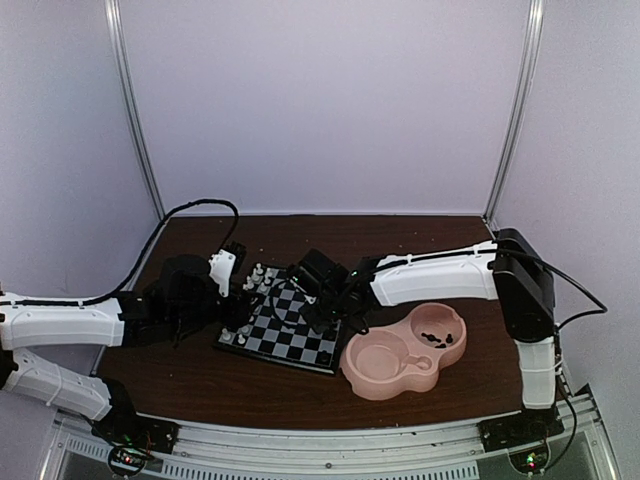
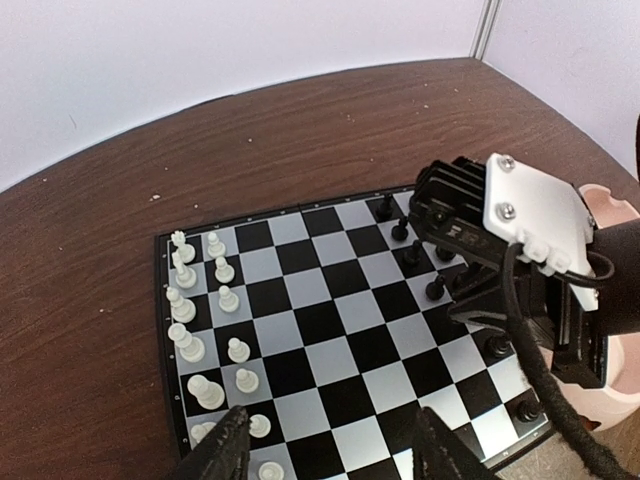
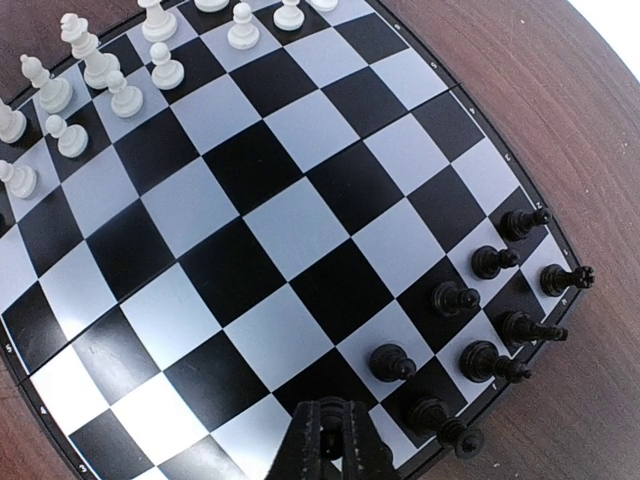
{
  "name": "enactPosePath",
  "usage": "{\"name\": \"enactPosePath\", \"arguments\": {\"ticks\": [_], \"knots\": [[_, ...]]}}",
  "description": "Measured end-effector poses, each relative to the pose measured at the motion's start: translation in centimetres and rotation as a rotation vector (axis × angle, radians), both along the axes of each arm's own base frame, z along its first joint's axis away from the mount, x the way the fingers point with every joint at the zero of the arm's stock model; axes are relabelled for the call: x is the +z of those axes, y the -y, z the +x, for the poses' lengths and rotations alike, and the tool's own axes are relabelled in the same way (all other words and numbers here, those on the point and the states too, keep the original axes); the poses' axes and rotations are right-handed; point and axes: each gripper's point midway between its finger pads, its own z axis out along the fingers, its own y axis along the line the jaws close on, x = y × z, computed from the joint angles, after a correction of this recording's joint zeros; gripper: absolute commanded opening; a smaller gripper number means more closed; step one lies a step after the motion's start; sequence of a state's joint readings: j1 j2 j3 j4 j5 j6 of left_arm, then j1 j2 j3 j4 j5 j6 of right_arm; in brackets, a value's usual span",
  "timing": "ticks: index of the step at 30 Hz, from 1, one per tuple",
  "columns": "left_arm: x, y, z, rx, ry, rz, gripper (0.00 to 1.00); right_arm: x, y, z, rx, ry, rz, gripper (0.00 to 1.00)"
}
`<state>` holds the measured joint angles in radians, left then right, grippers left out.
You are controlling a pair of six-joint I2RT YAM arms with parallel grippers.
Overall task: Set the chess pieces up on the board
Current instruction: Place the pawn at d7.
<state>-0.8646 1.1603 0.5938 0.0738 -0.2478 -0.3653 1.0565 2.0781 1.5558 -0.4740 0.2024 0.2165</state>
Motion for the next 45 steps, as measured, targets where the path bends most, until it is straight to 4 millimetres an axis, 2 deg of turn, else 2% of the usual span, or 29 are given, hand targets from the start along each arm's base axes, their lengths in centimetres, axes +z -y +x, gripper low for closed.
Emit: {"name": "enactPosePath", "arguments": {"ticks": [13, 31, 39, 45], "knots": [[-0.1, 0.0, 0.0, -0.001, -0.002, 0.001, 0.56, -1.6, 0.3, 0.5, -0.013, -0.008, -0.034, 0.02], [-0.3, -0.1, -0.1, -0.001, -0.010, 0.011, 0.55, -1.9, 0.4, 0.5, -0.008, -0.035, -0.022, 0.07], [-0.7, -0.2, -0.2, -0.002, -0.020, 0.021, 0.56, -1.9, 0.1, 0.5, -0.005, -0.041, -0.016, 0.18], [-0.7, -0.2, -0.2, -0.003, -0.021, 0.022, 0.56, -1.9, 0.1, 0.5, -0.008, -0.045, -0.012, 0.21]]}}
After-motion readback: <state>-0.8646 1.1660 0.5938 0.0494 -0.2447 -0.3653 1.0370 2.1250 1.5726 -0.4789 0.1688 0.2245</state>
